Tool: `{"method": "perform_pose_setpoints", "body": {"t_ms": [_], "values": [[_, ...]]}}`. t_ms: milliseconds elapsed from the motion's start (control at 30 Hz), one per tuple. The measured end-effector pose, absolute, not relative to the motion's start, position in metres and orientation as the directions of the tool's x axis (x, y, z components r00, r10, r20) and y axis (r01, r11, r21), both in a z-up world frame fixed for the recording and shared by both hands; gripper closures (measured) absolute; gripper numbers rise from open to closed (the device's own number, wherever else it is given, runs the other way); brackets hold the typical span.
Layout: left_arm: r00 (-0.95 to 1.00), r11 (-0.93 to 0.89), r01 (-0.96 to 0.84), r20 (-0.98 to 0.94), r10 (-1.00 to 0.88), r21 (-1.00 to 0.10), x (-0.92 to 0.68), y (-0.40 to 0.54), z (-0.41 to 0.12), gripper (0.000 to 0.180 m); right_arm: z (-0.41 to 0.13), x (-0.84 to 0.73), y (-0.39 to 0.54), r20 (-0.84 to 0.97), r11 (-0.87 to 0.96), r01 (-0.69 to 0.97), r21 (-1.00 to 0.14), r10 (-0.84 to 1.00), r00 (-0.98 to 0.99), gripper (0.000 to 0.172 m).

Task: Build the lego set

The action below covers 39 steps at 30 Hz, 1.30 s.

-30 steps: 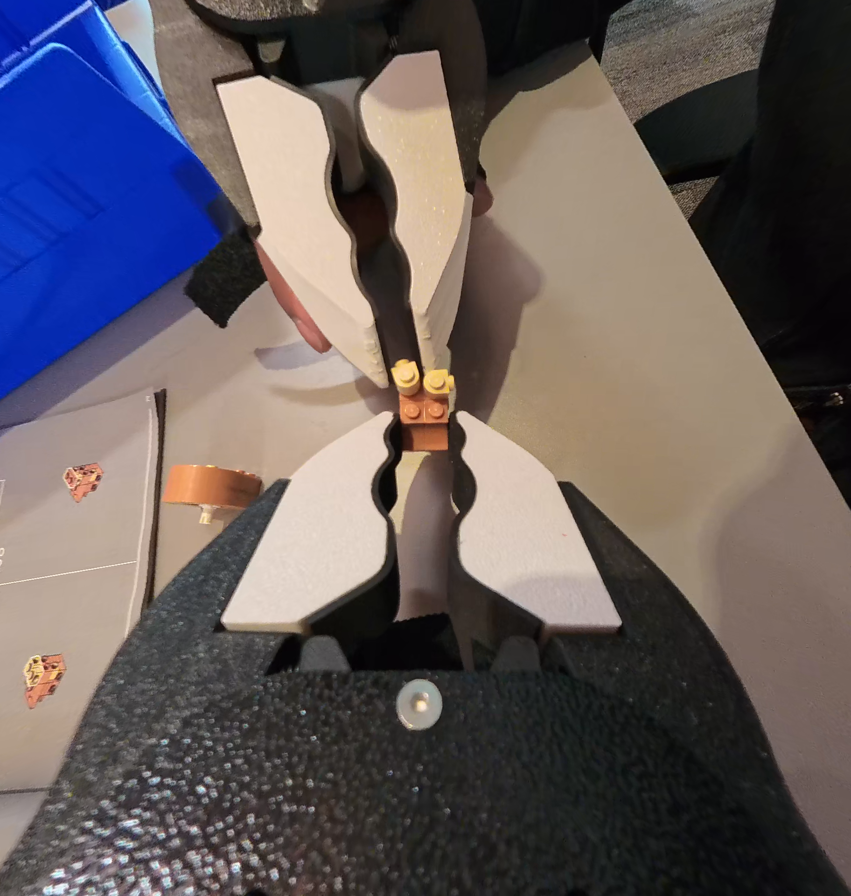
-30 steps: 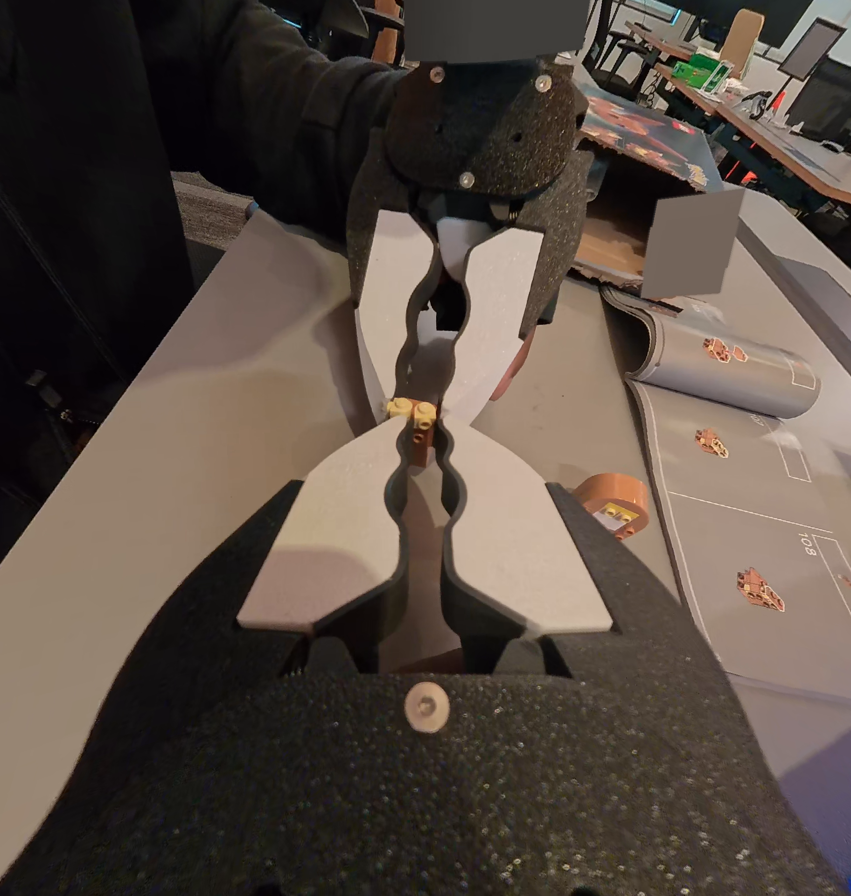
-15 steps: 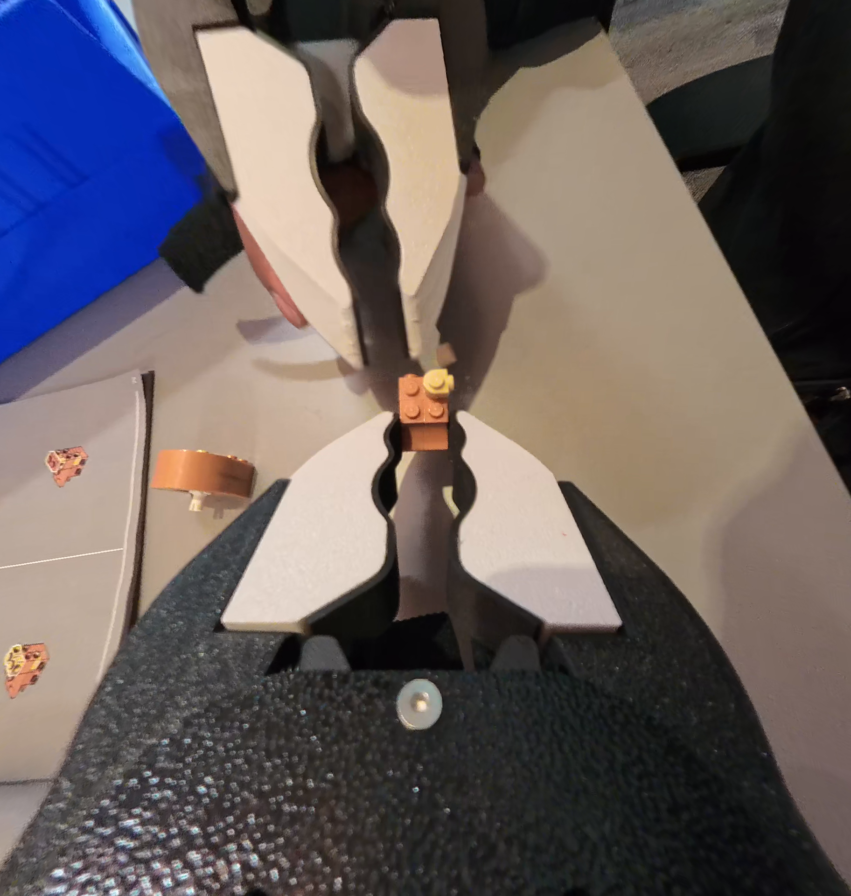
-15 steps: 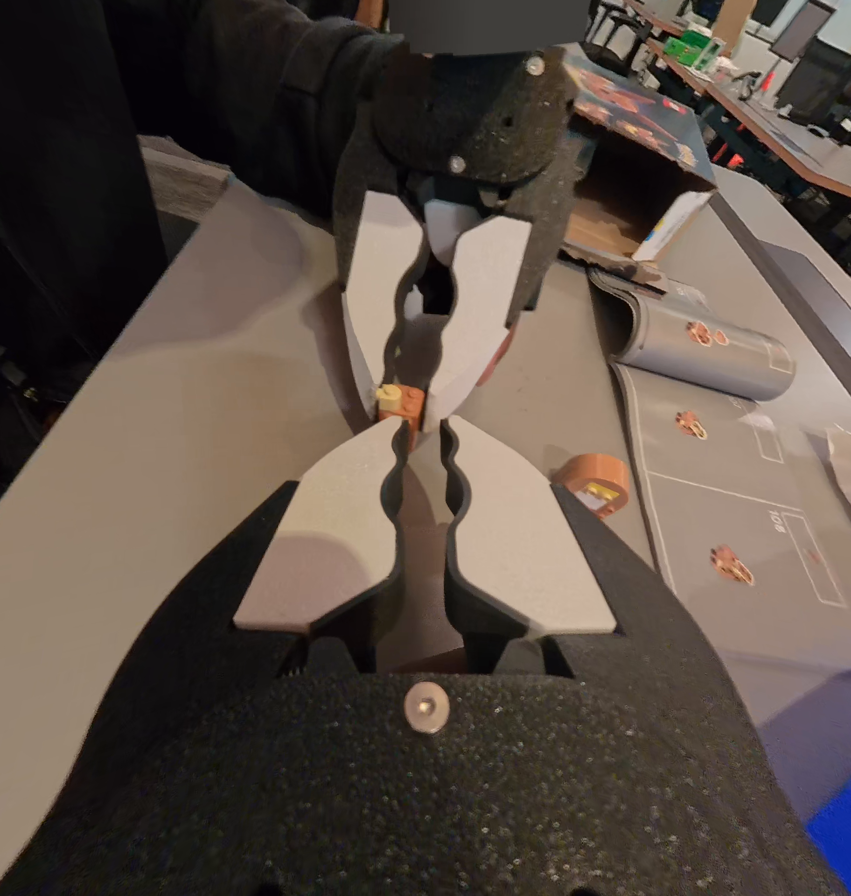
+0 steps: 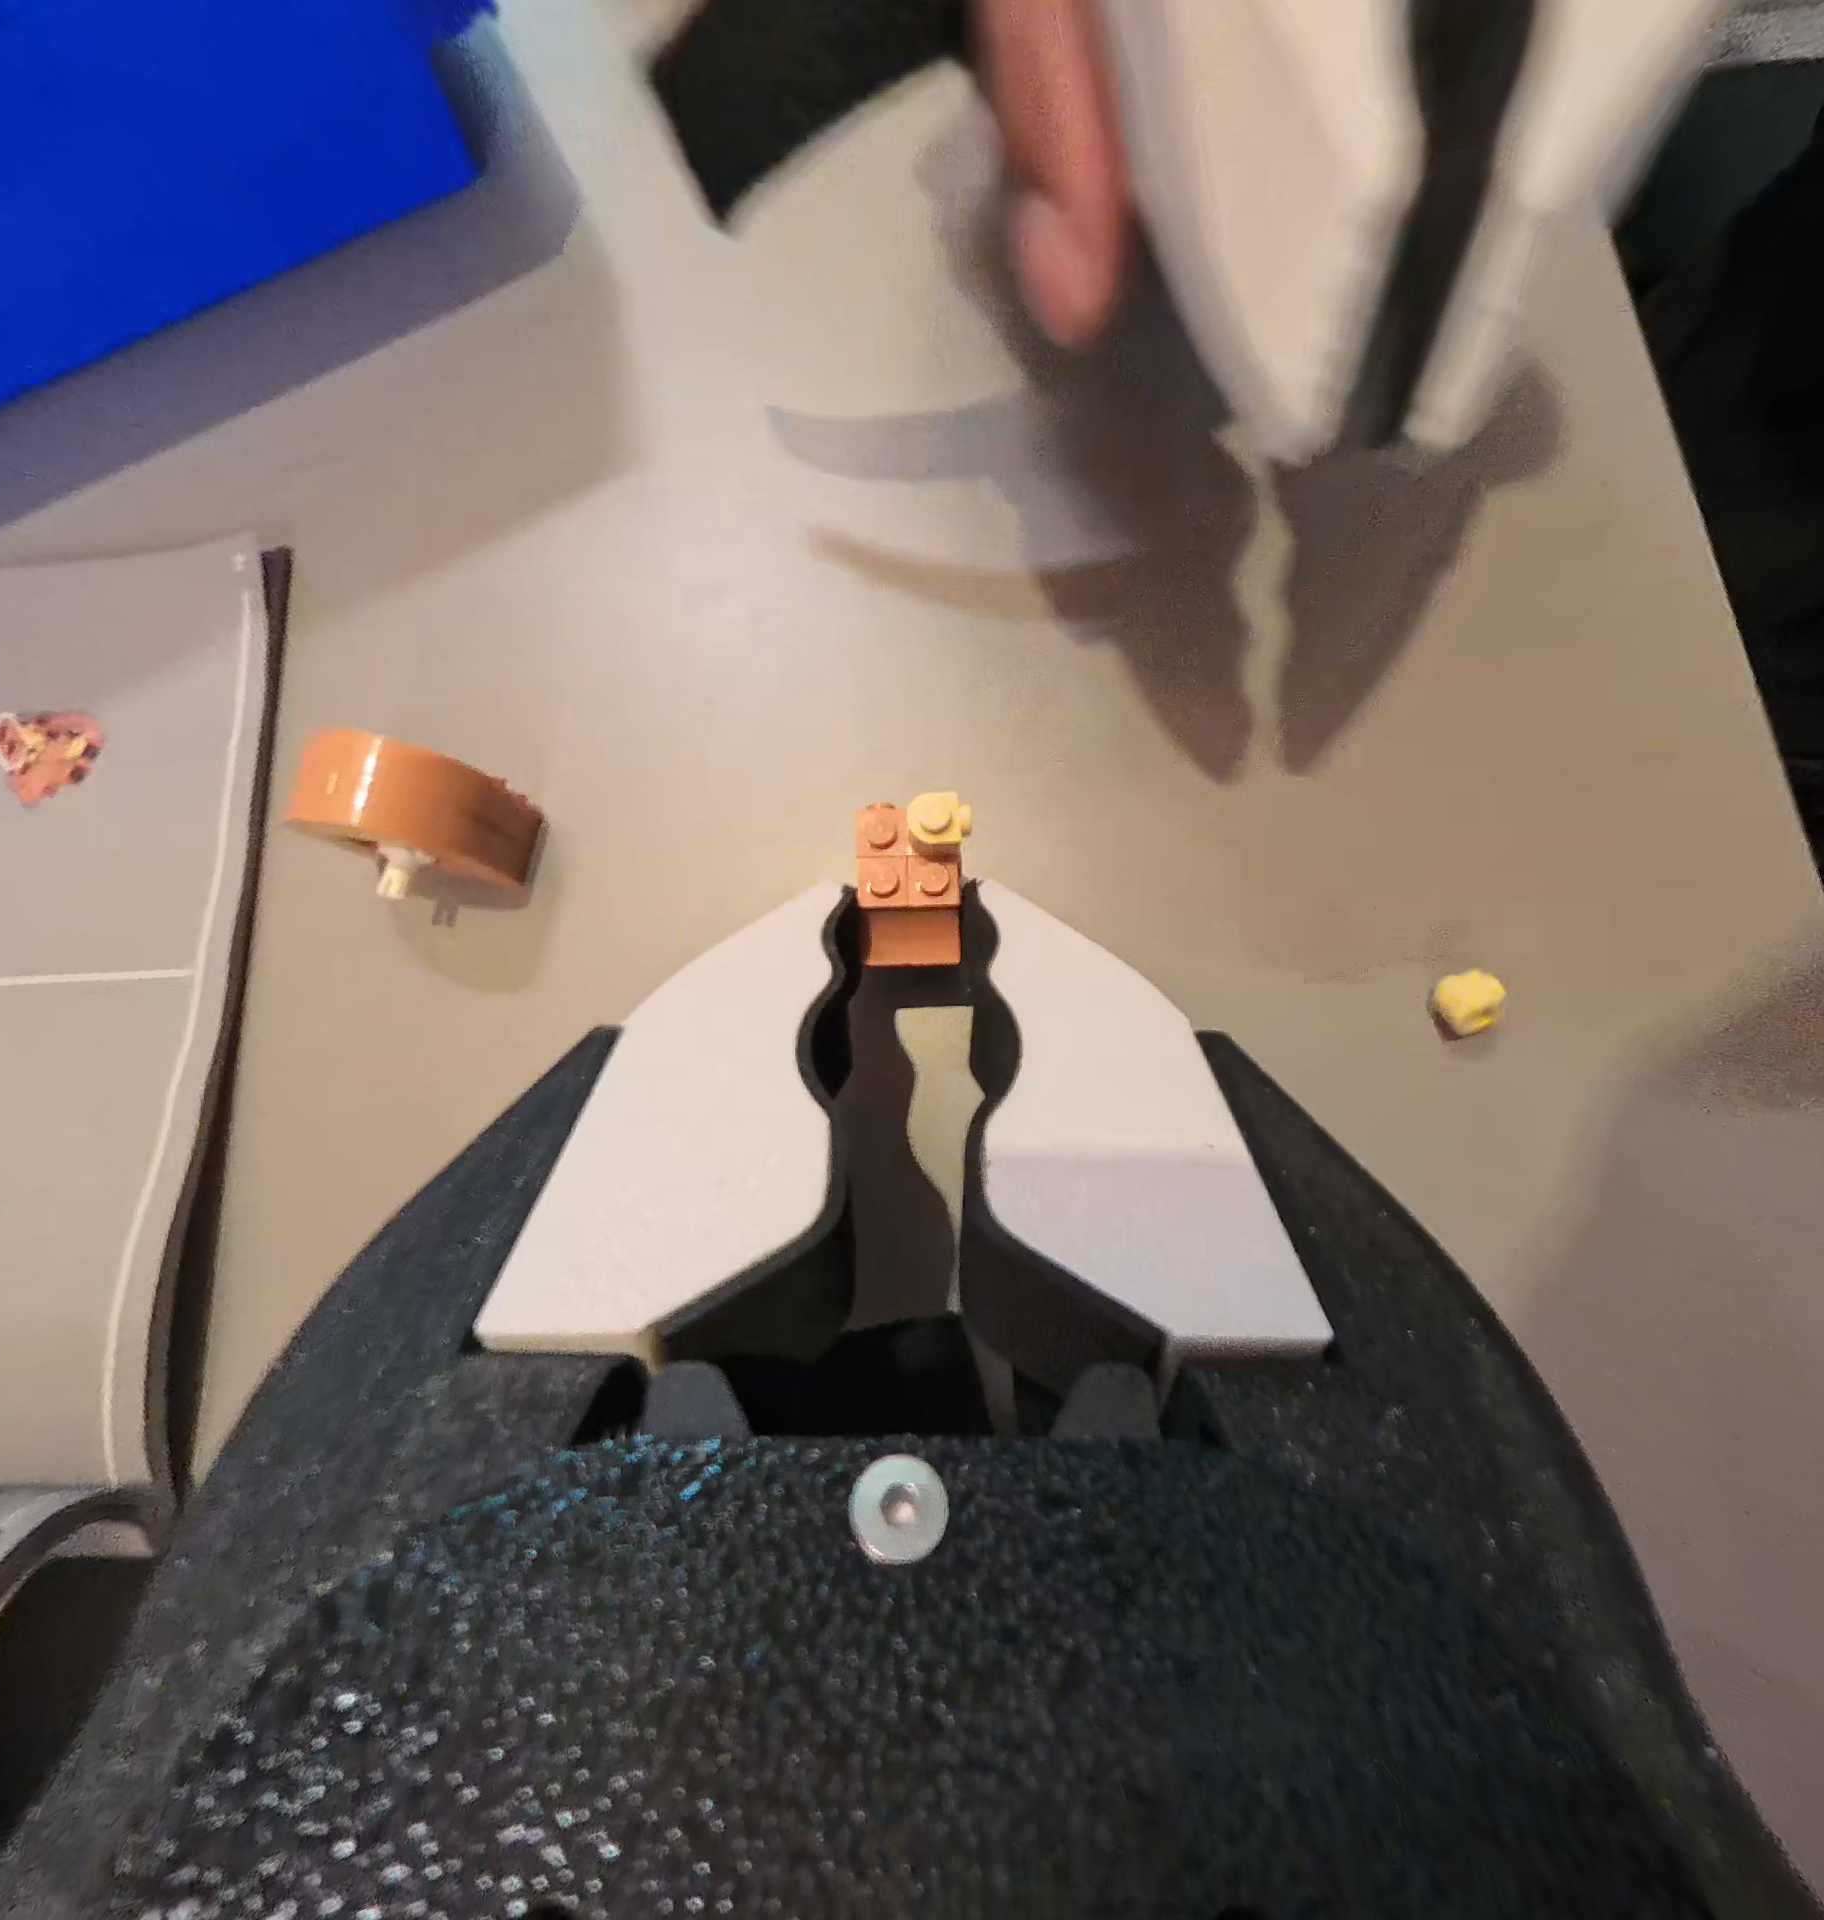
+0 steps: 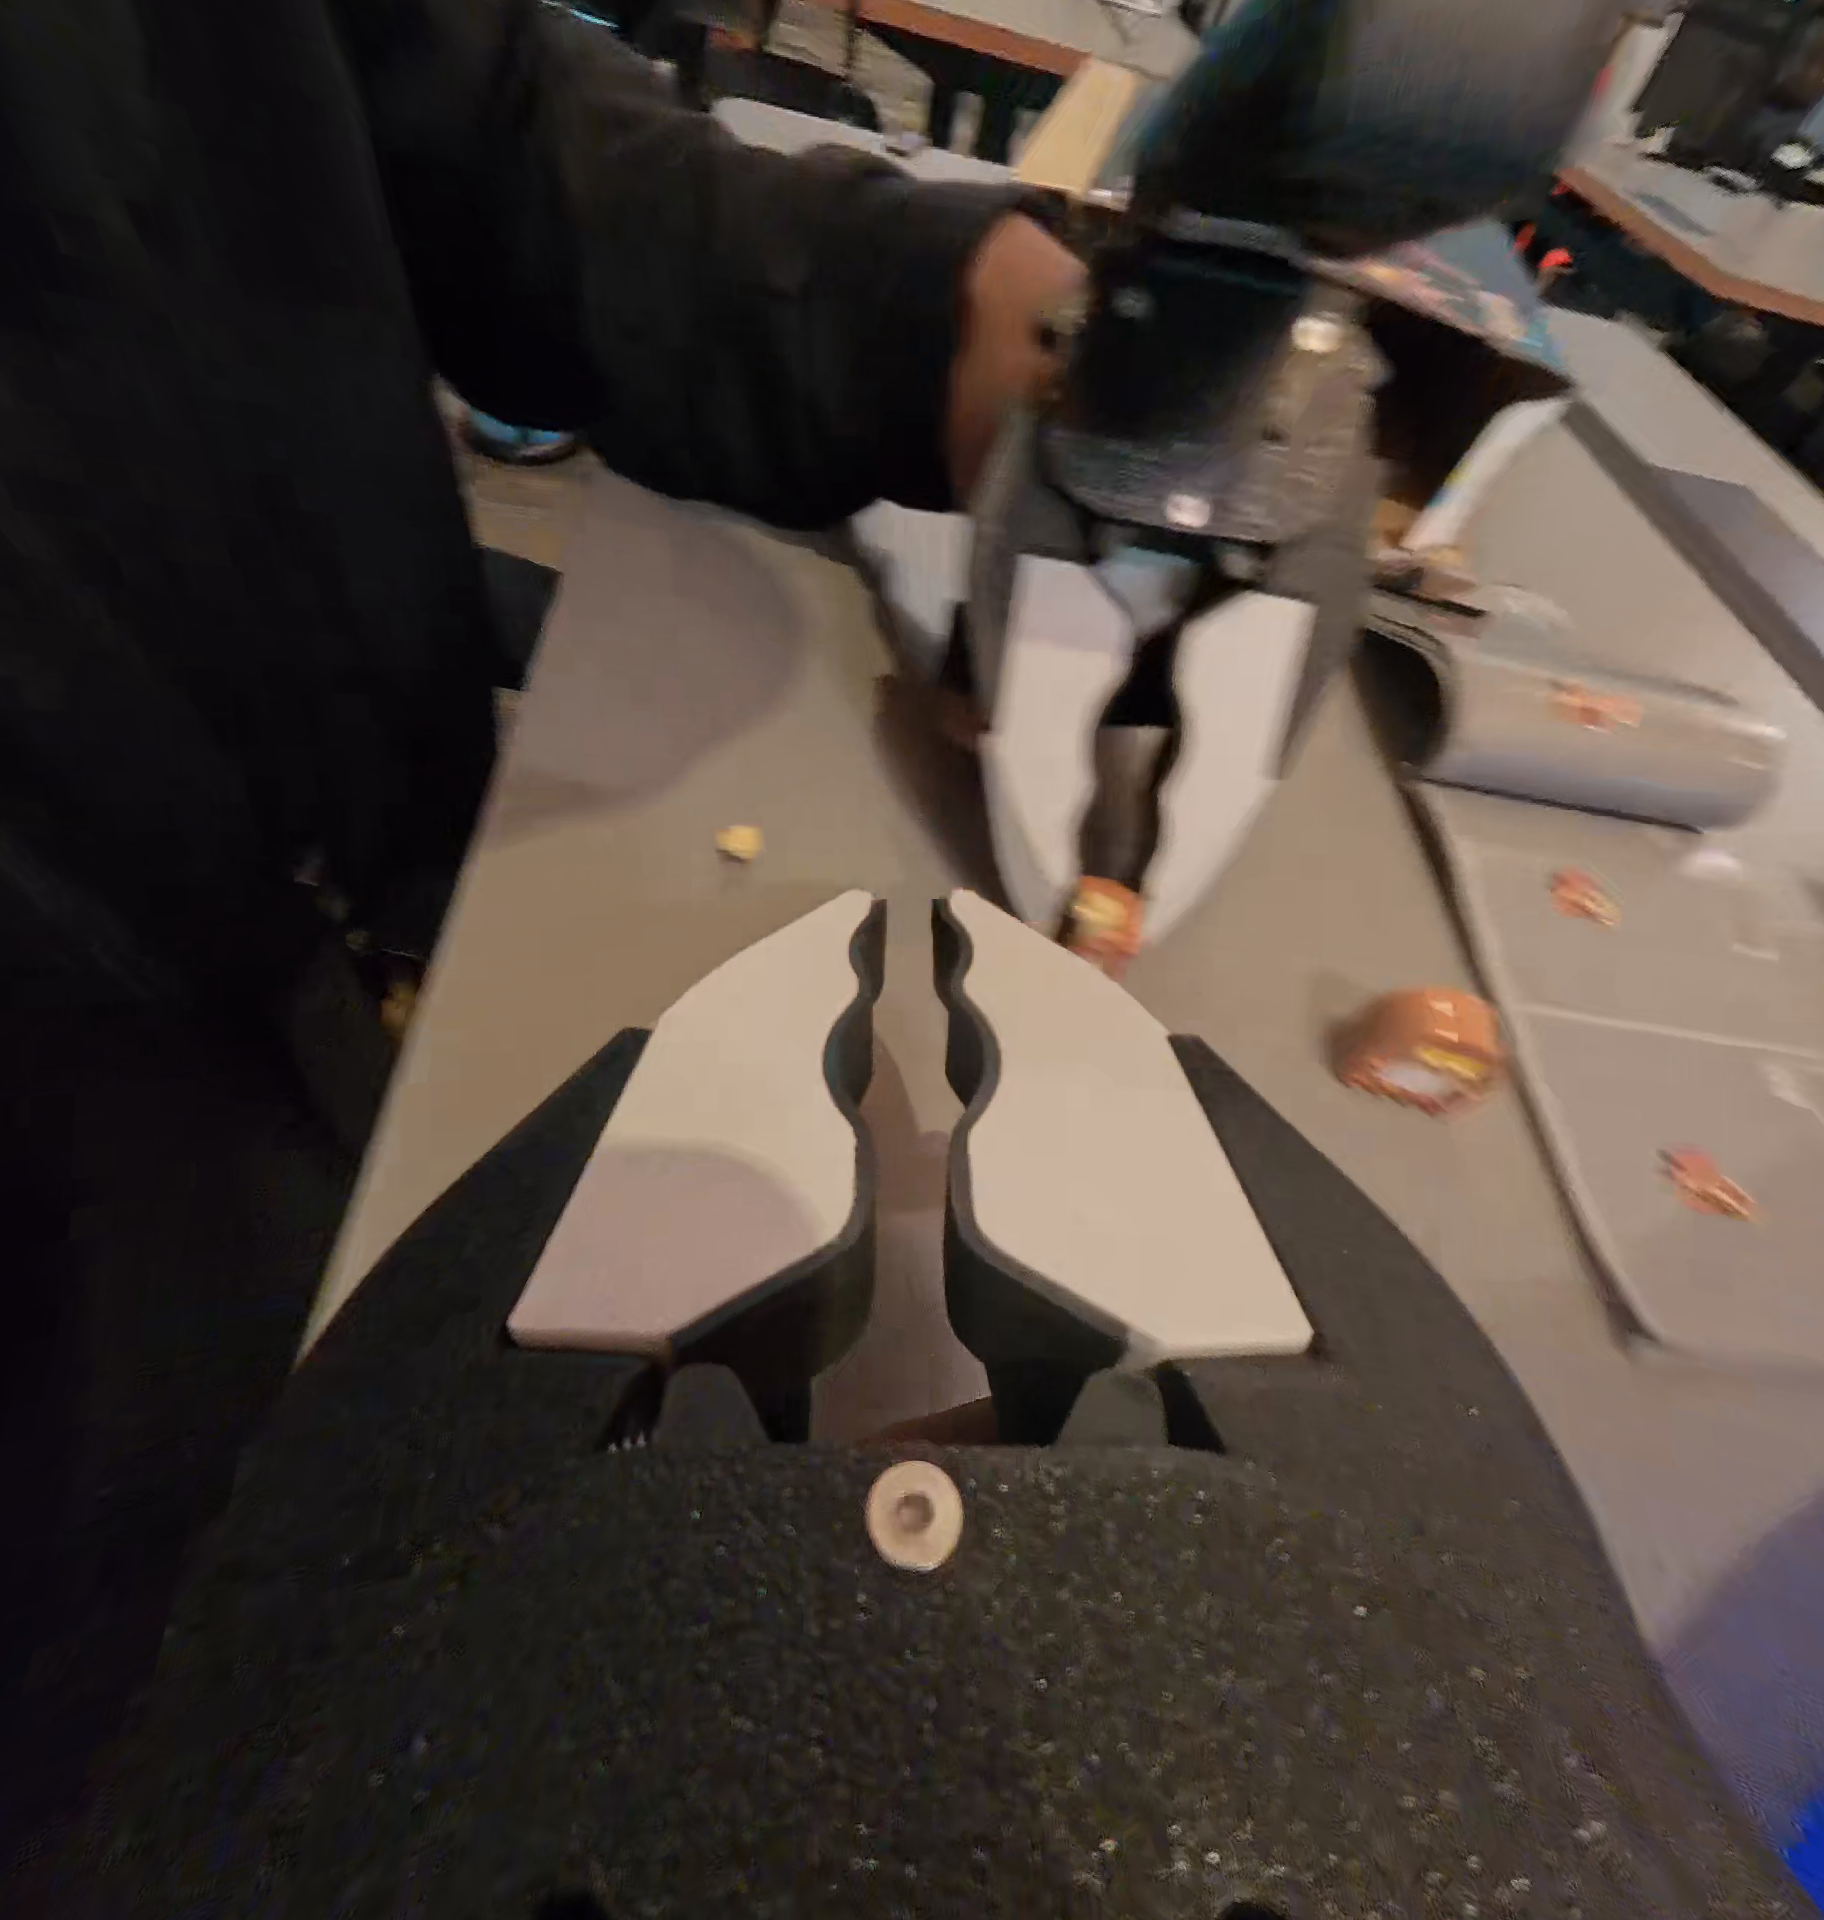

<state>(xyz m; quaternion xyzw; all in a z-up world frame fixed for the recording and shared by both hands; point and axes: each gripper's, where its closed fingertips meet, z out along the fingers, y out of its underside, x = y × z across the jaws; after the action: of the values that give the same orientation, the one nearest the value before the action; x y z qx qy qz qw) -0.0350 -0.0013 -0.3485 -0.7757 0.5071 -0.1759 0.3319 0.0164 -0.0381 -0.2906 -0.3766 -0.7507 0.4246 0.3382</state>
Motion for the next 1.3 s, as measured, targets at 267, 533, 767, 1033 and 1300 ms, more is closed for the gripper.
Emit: {"method": "perform_pose_setpoints", "body": {"t_ms": [267, 533, 767, 1033, 1300], "values": [[0.468, -0.301, -0.64, -0.049, -0.882, -0.707, -0.049, -0.005, -0.346, 0.163, -0.34, -0.007, -0.084, 0.255, 0.532, 0.393, -0.75, 0.781, -0.571, 0.161], [0.465, -0.304, -0.651, -0.05, -0.884, -0.695, -0.054, -0.015, -0.35, 0.163, -0.344, -0.02, -0.098, 0.109, 0.439, 0.507, -0.742, 0.825, -0.554, 0.158], [0.476, -0.31, -0.641, -0.047, -0.878, -0.702, -0.058, -0.017, -0.348, 0.163, -0.346, -0.022, -0.098, -0.019, 0.244, 0.65, -0.719, 0.929, -0.369, 0.155], [0.496, -0.302, -0.64, -0.08, -0.865, -0.706, -0.061, -0.013, -0.344, 0.163, -0.346, -0.033, -0.071, 0.231, 0.369, 0.666, -0.648, 0.929, -0.29, 0.165], [0.521, -0.307, -0.647, -0.11, -0.847, -0.698, -0.066, -0.007, -0.345, 0.163, -0.341, -0.029, -0.063, 0.37, 0.503, 0.639, -0.582, 0.864, -0.343, 0.146]]}}
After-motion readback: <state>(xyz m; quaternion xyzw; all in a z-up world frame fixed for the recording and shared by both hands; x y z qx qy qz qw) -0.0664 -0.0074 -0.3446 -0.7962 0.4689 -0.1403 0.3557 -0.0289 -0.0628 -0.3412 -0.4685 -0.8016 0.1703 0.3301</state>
